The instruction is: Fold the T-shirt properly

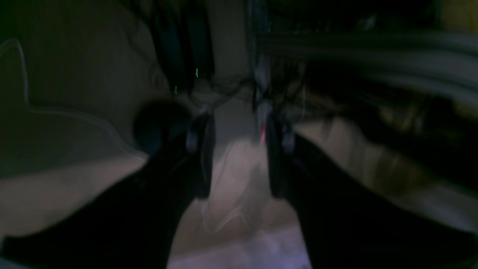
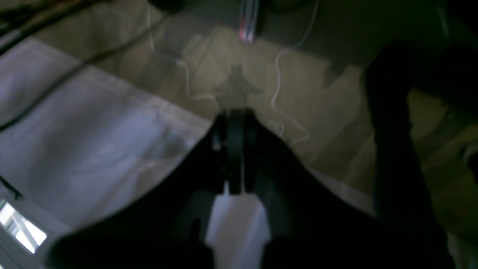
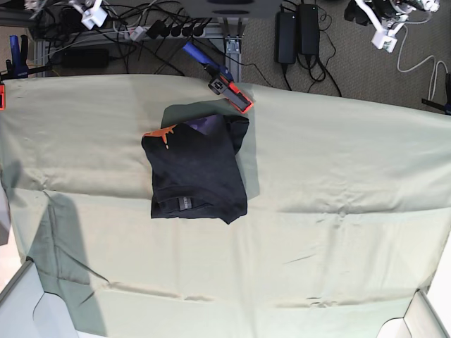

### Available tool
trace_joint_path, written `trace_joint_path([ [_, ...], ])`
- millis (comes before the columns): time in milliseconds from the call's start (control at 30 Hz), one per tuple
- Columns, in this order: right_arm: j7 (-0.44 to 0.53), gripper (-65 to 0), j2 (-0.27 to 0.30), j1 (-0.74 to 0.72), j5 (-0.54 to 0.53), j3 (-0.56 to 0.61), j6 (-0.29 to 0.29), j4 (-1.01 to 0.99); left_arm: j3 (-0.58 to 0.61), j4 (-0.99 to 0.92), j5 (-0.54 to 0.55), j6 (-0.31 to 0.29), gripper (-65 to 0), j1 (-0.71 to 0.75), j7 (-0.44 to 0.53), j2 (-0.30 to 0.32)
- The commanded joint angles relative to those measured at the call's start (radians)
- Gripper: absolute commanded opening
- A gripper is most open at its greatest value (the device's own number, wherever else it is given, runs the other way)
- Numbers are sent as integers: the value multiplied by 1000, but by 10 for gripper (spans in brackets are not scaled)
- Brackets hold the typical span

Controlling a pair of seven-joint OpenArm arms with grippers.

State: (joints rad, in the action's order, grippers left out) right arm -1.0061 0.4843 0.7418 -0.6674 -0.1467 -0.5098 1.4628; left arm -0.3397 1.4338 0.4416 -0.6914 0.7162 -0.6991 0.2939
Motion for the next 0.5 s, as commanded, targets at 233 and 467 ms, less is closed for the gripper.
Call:
trace_joint_path([
  [233, 42, -650, 13, -177, 26, 51, -69, -352, 4, -375, -66, -7, -401, -156, 85, 9],
  [467, 43, -650, -16, -371, 128, 92, -52, -640, 239, -700, -197, 103, -401, -314, 220, 8],
])
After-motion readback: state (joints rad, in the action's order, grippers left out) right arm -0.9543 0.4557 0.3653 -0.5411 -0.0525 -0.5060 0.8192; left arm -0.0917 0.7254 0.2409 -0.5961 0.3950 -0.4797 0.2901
